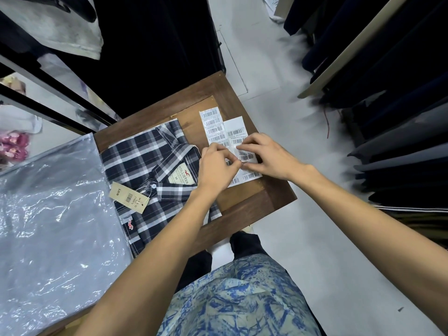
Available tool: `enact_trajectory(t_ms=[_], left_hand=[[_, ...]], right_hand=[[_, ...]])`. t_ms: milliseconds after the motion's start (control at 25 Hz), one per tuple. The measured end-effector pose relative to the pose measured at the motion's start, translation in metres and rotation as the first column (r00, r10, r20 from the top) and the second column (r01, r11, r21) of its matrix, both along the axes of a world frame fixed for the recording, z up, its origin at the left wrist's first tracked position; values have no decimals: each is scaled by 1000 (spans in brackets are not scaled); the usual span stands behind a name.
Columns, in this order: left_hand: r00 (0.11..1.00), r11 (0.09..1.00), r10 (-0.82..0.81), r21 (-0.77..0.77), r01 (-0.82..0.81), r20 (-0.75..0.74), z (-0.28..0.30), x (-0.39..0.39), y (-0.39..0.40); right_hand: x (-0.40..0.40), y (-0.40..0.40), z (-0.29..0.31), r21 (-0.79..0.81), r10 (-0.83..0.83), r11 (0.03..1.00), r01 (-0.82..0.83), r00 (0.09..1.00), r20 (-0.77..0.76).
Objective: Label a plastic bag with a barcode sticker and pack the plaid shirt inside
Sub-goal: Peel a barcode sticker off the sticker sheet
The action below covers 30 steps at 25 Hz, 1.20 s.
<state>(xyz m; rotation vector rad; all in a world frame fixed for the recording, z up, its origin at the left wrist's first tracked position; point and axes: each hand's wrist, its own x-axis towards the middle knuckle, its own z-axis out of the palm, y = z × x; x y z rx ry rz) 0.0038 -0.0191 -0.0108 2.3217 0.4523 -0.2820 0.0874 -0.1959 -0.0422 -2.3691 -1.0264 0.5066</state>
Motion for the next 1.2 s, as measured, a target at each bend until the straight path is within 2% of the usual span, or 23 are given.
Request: enact_trajectory(t_ms=[200, 440, 680, 880, 1200], left_hand=[[1000, 1000, 1, 21, -1, -4, 1, 1, 0], [1000, 997, -10, 72, 9, 19, -3, 1, -3], [998, 991, -68, 113, 66, 13, -1, -1, -3], [993, 986, -115, 116, 118, -35, 4, 5, -3], [982, 981, -180, 64, 183, -51, 0, 9, -1]], right_hand=[[-4, -6, -4, -44, -75, 996, 82, 987, 145], [-12, -16, -7, 129, -296, 944, 302, 953, -62], [-13, -14, -7, 42, -308, 951, 306, 949, 64], [-26, -9, -10, 36, -482, 876, 481, 876, -1], [-39, -4, -13, 54, -533, 845, 532, 846, 7]])
